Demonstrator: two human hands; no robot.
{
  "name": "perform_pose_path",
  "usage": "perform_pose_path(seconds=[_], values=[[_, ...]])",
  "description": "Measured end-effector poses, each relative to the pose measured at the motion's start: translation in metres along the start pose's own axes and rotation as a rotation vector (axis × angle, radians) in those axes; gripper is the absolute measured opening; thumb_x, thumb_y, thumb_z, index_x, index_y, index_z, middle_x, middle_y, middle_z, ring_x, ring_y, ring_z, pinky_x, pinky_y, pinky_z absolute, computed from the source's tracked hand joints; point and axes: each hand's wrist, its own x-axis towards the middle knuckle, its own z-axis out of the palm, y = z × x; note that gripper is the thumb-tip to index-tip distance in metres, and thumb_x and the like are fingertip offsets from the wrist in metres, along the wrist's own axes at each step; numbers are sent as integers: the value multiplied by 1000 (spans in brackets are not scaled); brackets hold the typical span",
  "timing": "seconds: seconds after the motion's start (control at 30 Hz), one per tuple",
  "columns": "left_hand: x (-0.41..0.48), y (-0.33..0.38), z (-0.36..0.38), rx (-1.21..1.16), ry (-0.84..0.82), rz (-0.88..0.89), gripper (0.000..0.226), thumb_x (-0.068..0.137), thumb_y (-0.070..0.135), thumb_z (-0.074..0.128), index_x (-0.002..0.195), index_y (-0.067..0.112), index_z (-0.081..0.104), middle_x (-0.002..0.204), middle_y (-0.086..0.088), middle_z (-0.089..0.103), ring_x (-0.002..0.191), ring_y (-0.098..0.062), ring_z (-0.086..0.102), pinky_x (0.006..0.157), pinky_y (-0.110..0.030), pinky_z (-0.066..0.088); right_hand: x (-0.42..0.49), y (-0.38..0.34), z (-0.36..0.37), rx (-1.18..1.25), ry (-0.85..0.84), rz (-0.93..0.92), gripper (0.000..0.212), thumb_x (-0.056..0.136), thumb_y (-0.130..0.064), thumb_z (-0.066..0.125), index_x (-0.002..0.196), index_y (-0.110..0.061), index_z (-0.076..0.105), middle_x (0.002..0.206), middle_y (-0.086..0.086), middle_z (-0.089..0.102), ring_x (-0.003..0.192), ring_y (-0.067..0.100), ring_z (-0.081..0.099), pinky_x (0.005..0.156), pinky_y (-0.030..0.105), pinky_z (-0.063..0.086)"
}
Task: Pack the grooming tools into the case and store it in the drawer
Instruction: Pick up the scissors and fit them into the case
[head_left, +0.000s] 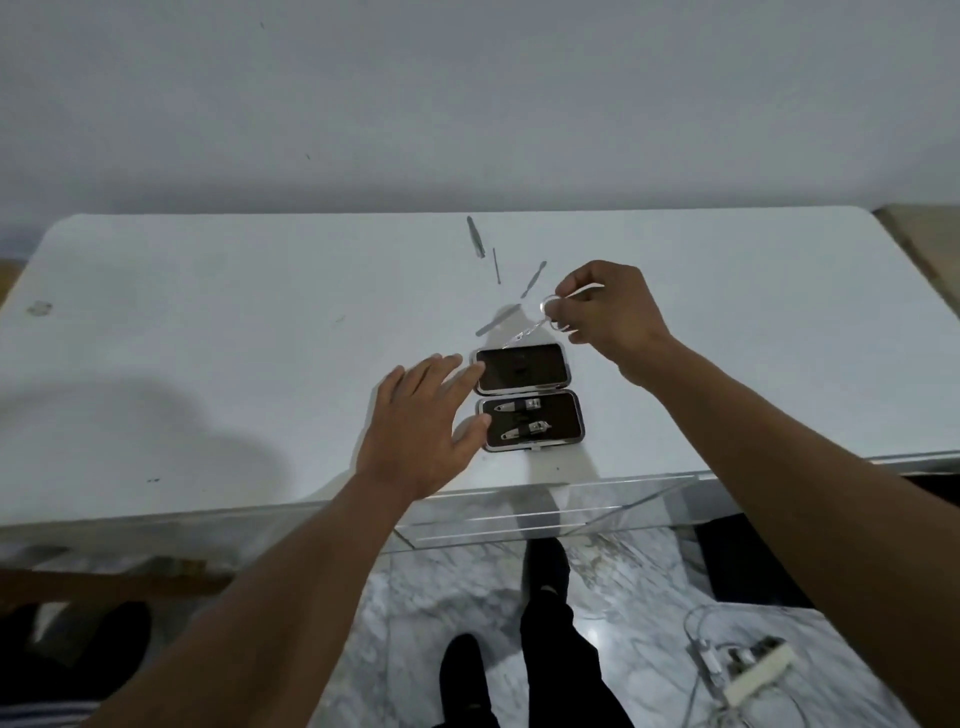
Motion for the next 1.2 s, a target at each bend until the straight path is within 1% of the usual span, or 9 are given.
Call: perform_pose_path(seconds=[0.1,0.17,0.27,0.37,0.57,0.8,0.9,0.97,1.2], values=[[0,0,0,1,0,3,58,93,55,33,146,31,40,149,4,45,140,-19,37,114,-47,29,-17,11,-9,88,3,55,21,80,-6,73,92,-10,56,77,17,69,62,20,61,60,27,54],[0,0,1,6,-2,4,58,93,55,33,146,31,39,149,4,45,140,-18,37,114,-47,29,-24,17,-12,184,-8,88,17,82,0,71,94,-6,60,79,20,67,65,22,61,67,29,59],[1,0,1,-1,10,-2,58,93,55,35,146,32,41,149,4,46,139,-18,37,114,-46,28,-32,23,-15,358,-46,165,8,83,9,66,90,5,64,78,14,62,72,23,62,75,27,61],[1,0,1,-5,20,2,58,93,54,35,145,31,42,148,4,47,139,-18,38,114,-47,29,-37,27,-18,387,-33,202,13,83,12,64,96,10,64,78,13,61,72,22,63,73,27,61],[0,-1,2,-14,18,-4,58,93,54,36,146,32,41,148,4,46,139,-18,37,115,-47,28,-37,48,-19,-82,31,103,7,77,0,73,81,-6,73,72,10,72,69,25,71,76,34,61],[1,-1,2,-21,19,-7,58,92,55,36,145,32,42,148,5,47,139,-17,37,114,-46,28,-41,52,-13,-756,-135,-225,15,87,-11,60,90,-13,75,96,7,70,86,27,65,76,30,48],[0,-1,2,-19,18,-10,57,93,54,36,145,33,41,148,5,46,139,-17,37,115,-46,28,-38,54,-14,-812,-146,-343,18,88,-9,59,96,-10,75,103,8,57,87,28,60,73,26,39],[0,-1,2,-15,17,-10,57,93,54,36,146,33,41,148,6,46,140,-17,36,115,-45,27,-37,54,-16,-817,-156,-380,18,89,-8,58,95,-9,75,102,8,57,89,27,58,73,26,38],[0,0,3,-34,19,-15,57,93,54,36,146,34,40,149,6,45,141,-17,35,116,-45,25,-39,57,-25,-884,-220,-506,18,86,-1,60,92,-6,76,98,10,63,91,32,57,76,36,47]])
